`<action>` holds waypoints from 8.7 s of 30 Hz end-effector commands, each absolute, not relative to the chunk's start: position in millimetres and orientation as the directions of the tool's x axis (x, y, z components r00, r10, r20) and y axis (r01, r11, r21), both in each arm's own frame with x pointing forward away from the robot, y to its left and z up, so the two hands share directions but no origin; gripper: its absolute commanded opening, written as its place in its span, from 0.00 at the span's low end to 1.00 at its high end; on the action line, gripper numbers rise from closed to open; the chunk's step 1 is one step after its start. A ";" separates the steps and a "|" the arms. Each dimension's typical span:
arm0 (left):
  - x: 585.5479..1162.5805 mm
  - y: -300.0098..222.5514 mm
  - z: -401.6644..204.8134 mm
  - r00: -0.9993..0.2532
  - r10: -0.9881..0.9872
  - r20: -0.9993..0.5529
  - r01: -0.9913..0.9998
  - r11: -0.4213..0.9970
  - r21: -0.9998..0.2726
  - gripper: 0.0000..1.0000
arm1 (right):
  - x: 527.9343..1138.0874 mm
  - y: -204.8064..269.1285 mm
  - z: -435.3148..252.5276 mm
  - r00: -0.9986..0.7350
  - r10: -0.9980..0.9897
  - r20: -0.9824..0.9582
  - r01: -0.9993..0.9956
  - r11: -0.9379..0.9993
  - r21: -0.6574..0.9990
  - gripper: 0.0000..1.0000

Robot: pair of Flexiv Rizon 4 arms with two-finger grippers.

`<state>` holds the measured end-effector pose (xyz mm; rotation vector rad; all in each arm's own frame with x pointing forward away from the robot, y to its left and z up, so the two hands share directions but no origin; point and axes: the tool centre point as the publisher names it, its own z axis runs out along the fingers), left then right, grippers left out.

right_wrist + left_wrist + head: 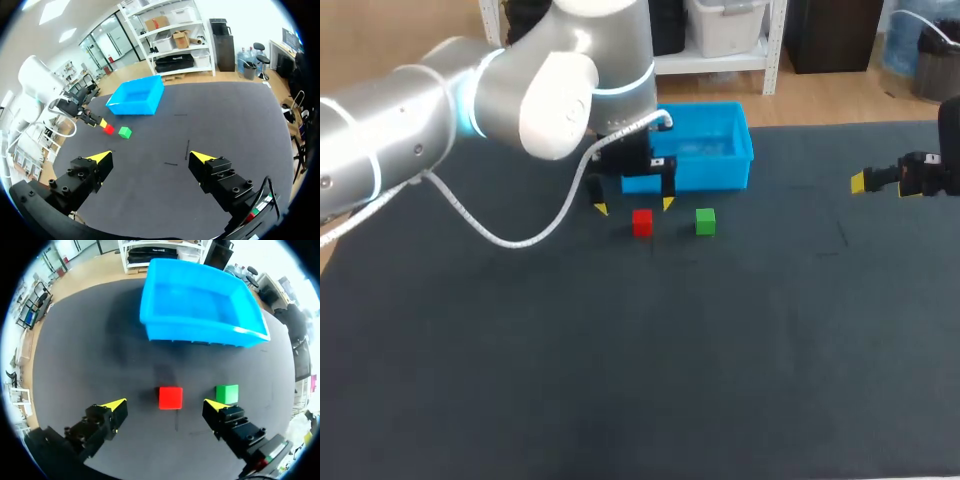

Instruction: Use the left arm to pick the red cube and place it into the blue plastic box first, then use the right arm to grasp the green cube and put it into the same blue plastic box after the first action is fully finished.

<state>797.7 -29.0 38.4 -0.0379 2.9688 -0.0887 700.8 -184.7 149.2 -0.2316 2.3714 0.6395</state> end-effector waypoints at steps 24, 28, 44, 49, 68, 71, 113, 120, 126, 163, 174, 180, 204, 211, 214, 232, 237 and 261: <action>812.0 -39.6 4.4 -0.988 -0.037 -0.151 -0.029 0.998 -0.060 1.00 | 701.1 -185.2 149.2 -0.766 0.000 -0.643 -0.324 0.864 0.386 1.00; 813.0 -40.7 2.1 -0.987 -0.036 -0.154 -0.027 0.998 -0.060 1.00 | 701.1 -185.2 149.2 -0.766 0.000 -0.643 -0.324 0.864 0.386 1.00; 818.9 -35.6 -0.8 -0.987 -0.046 -0.154 -0.040 0.998 -0.043 1.00 | 701.1 -185.2 149.2 -0.766 0.000 -0.643 -0.324 0.864 0.386 1.00; 817.2 -36.2 -7.2 -0.988 -0.050 -0.148 -0.045 0.998 -0.035 0.81 | 701.1 -185.2 149.2 -0.766 0.000 -0.643 -0.324 0.864 0.386 1.00; 817.5 -38.2 -5.6 -0.983 -0.045 -0.179 -0.039 0.999 -0.035 0.00 | 701.1 -185.2 149.2 -0.766 0.000 -0.643 -0.324 0.864 0.386 1.00; 816.7 -38.8 -3.8 -0.983 -0.040 -0.181 -0.034 0.999 -0.039 0.00 | 701.1 -185.2 149.2 -0.766 0.000 -0.643 -0.324 0.864 0.386 1.00; 796.3 -14.8 146.6 -0.862 0.140 -0.487 0.227 0.966 -0.125 0.00 | 701.1 -185.2 149.2 -0.766 0.000 -0.643 -0.324 0.864 0.386 1.00; 805.6 -17.2 150.0 -0.845 0.174 -0.506 0.278 0.951 -0.137 0.00 | 701.1 -185.2 149.2 -0.766 0.000 -0.643 -0.324 0.864 0.386 1.00; 822.6 -19.2 146.2 -0.839 0.188 -0.511 0.302 0.941 -0.150 0.00 | 701.1 -185.2 149.2 -0.766 0.000 -0.643 -0.324 0.864 0.386 1.00; 942.2 -46.4 106.3 -0.832 0.215 -0.512 0.341 0.926 -0.165 0.00 | 701.1 -185.2 149.2 -0.766 0.000 -0.643 -0.324 0.864 0.386 1.00; 953.6 -55.1 89.8 -0.842 0.230 -0.489 0.352 0.920 -0.172 0.00 | 701.1 -185.2 149.2 -0.766 0.000 -0.643 -0.324 0.864 0.386 1.00; 956.6 -60.1 79.1 -0.853 0.237 -0.466 0.352 0.919 -0.176 0.00 | 701.1 -185.2 149.2 -0.766 0.000 -0.643 -0.324 0.864 0.386 1.00; 959.7 -70.1 55.3 -0.899 0.233 -0.371 0.305 0.941 -0.148 0.00 | 701.1 -185.2 149.2 -0.766 0.000 -0.643 -0.324 0.864 0.386 1.00; 960.1 -68.7 54.8 -0.909 0.222 -0.354 0.289 0.946 -0.148 0.00 | 701.1 -185.2 149.2 -0.766 0.000 -0.643 -0.324 0.864 0.386 1.00; 959.7 -67.5 53.7 -0.911 0.219 -0.348 0.284 0.948 -0.145 0.00 | 701.1 -185.2 149.2 -0.766 0.000 -0.643 -0.324 0.864 0.386 1.00; 957.7 -68.0 50.6 -0.916 0.249 -0.314 0.296 0.949 -0.110 0.98 | 701.1 -185.2 149.2 -0.766 0.000 -0.643 -0.324 0.864 0.386 1.00; 952.1 -69.0 57.2 -0.910 0.261 -0.322 0.308 0.946 -0.104 1.00 | 701.1 -185.2 149.2 -0.766 0.000 -0.643 -0.324 0.864 0.386 1.00; 884.5 -45.9 131.9 -0.854 0.256 -0.452 0.347 0.928 -0.131 1.00 | 701.1 -185.2 149.2 -0.766 0.000 -0.643 -0.324 0.864 0.386 1.00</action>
